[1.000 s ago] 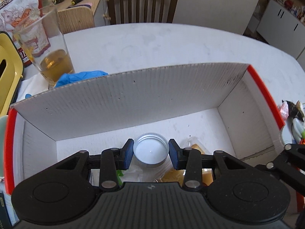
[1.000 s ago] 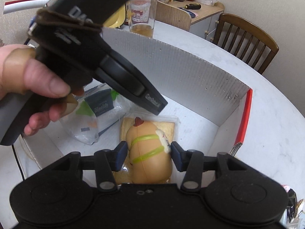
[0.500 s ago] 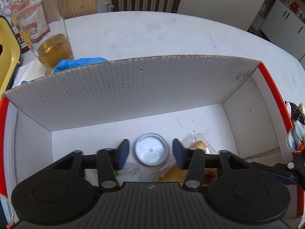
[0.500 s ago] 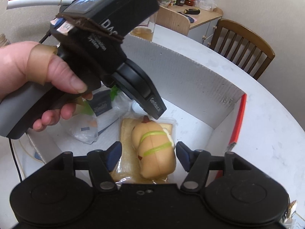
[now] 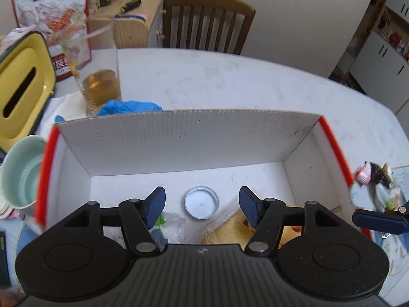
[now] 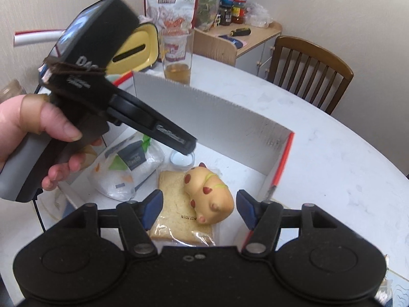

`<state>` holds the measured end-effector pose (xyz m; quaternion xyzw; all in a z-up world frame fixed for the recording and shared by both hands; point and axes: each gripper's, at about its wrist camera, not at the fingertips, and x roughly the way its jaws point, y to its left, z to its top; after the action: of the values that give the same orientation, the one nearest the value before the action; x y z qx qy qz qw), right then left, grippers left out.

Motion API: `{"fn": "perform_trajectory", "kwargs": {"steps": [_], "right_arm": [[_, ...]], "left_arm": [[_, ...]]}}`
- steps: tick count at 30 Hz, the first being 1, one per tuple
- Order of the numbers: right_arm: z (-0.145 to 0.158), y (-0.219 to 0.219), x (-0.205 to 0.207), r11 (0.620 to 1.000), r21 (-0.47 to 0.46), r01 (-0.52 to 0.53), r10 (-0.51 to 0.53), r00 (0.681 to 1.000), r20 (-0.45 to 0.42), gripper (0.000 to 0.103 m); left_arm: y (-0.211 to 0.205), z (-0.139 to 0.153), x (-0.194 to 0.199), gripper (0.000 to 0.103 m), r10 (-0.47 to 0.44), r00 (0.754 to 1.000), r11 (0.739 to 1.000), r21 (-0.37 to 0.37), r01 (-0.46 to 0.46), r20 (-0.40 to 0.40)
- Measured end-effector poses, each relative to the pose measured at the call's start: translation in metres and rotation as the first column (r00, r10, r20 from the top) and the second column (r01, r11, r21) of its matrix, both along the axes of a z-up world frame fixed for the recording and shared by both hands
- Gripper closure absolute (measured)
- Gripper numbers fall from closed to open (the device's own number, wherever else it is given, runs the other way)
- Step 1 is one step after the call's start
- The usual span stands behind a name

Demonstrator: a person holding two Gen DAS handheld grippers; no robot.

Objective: Organize objects
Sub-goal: 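Lower the yellow toy onto the bread and the lid into the box, open both, then withdraw both grippers from the box toward the remaining items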

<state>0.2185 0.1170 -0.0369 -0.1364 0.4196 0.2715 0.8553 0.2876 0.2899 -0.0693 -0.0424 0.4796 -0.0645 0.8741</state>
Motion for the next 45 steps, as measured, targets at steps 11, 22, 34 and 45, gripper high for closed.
{"fn": "perform_trajectory", "kwargs": {"steps": [11, 22, 34, 45], "right_arm": [[0.029, -0.042, -0.021, 0.996, 0.080, -0.043, 0.041, 0.999, 0.024, 0.040], [0.049, -0.095, -0.045, 0.985, 0.148, -0.090, 0.082, 0.995, 0.058, 0.037], [0.051, -0.174, -0.057, 0.975, 0.218, -0.052, 0.038, 0.997, 0.065, 0.024], [0.031, -0.272, -0.064, 0.970, 0.234, 0.071, -0.085, 0.995, 0.050, 0.014]], "left_arm": [[-0.016, 0.034, -0.051, 0.040, 0.051, 0.996, 0.998, 0.044, -0.054, 0.080], [-0.066, 0.067, -0.103, 0.038, 0.062, 0.988, 0.994, 0.077, -0.074, 0.142], [-0.124, 0.079, -0.136, 0.024, 0.100, 0.979, 0.992, 0.063, -0.112, 0.179], [-0.195, 0.074, -0.152, 0.021, 0.045, 0.966, 0.997, 0.053, -0.061, 0.254]]}}
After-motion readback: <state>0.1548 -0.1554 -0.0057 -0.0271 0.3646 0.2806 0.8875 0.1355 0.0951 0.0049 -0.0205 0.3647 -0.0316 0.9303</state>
